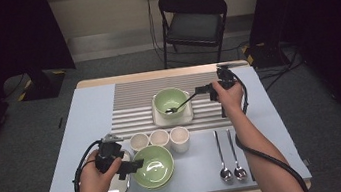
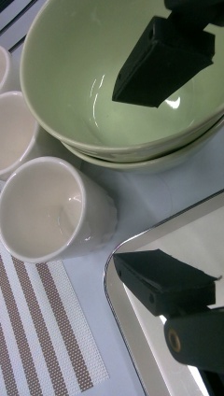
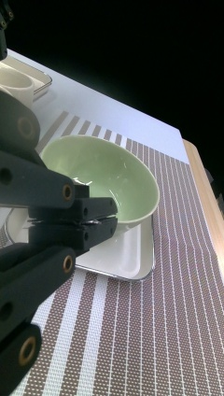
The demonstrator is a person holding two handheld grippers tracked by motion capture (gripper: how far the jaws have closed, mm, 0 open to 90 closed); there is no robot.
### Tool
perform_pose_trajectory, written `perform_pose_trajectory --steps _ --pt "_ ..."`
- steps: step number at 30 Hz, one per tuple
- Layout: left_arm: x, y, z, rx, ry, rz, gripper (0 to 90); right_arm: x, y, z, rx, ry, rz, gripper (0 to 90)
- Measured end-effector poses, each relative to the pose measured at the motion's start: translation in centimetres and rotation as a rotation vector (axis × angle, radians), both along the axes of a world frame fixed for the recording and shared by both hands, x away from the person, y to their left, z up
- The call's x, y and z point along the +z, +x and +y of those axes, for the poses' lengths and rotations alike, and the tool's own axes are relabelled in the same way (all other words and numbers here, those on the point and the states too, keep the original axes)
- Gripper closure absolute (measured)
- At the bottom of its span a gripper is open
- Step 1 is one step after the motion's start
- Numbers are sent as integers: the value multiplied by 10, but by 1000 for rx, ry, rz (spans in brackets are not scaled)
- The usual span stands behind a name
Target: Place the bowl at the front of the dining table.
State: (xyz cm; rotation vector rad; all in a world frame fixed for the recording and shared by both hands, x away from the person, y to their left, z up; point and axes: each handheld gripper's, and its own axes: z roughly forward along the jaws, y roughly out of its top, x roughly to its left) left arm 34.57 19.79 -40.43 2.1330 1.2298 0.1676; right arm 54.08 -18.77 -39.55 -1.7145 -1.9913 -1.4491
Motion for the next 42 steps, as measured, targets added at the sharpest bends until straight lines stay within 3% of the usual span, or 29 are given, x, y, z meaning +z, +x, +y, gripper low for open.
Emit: perform_pose_trajectory --steps 42 --pt "0 1 0 1 -4 1 184 -6 1 7 5 -27 -2 885"
